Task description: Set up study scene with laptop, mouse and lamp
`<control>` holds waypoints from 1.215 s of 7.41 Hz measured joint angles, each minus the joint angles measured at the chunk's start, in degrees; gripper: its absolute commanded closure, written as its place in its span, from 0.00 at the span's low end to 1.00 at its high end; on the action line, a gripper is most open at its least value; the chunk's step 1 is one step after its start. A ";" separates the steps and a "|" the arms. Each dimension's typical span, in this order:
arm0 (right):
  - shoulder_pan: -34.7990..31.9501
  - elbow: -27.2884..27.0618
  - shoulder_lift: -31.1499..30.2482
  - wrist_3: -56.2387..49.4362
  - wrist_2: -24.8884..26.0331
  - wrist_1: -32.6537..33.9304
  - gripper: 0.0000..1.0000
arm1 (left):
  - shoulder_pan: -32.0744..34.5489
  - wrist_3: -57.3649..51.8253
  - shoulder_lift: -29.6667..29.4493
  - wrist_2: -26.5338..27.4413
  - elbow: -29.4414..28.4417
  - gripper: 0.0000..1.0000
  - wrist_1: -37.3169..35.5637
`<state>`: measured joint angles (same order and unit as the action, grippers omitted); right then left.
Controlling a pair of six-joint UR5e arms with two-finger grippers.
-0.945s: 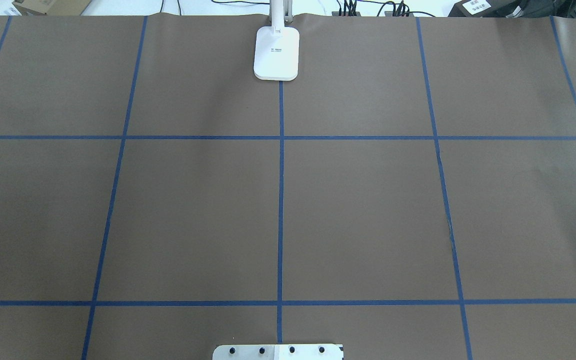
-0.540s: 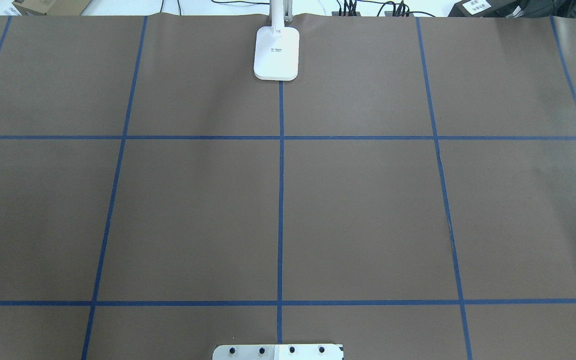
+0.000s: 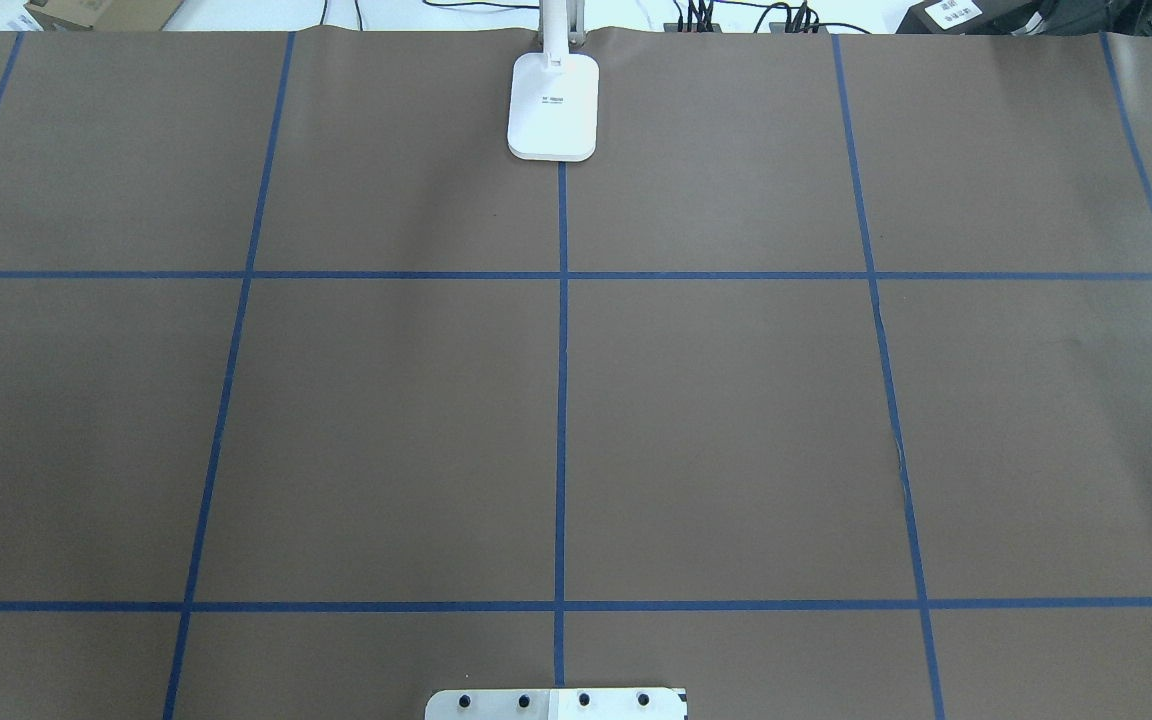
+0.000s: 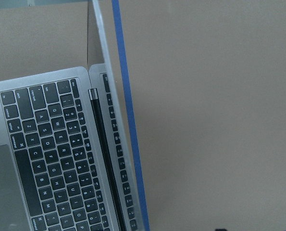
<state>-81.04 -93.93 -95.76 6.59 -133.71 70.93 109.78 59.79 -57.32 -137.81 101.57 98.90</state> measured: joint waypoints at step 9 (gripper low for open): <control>0.00 -3.21 -1.78 1.07 -0.14 0.16 0.01 | -0.13 -0.53 1.46 -1.36 10.70 1.00 -8.37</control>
<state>-81.03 -97.14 -97.54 7.66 -133.86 71.09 109.64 59.25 -55.87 -139.16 112.26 90.52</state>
